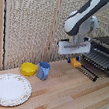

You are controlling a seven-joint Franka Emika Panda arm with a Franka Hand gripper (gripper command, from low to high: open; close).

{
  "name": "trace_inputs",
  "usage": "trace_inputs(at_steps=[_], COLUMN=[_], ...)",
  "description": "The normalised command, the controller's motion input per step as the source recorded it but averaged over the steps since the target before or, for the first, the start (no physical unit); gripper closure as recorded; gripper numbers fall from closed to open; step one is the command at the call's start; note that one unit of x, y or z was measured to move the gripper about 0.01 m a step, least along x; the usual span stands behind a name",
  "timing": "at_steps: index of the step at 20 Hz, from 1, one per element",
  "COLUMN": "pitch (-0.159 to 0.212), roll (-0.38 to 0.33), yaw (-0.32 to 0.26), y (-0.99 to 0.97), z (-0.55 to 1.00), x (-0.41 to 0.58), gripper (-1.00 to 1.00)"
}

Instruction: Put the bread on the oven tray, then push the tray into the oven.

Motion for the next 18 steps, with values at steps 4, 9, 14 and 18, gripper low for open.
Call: trace_inputs(at_steps=[4, 9, 14, 18], pitch=[0.006, -0.030, -0.060, -0.051], roll=[-0.028, -0.033, -0.013, 0.059], yaw=[-0.368, -0.338, -0.269, -0.139], y=[-0.01, 0.00, -0.06, -0.37], z=[0.44, 0.31, 0.25, 0.33], x=[0.154, 0.179, 0.300, 0.476], gripper=[1.00, 1.00, 1.00, 1.00])
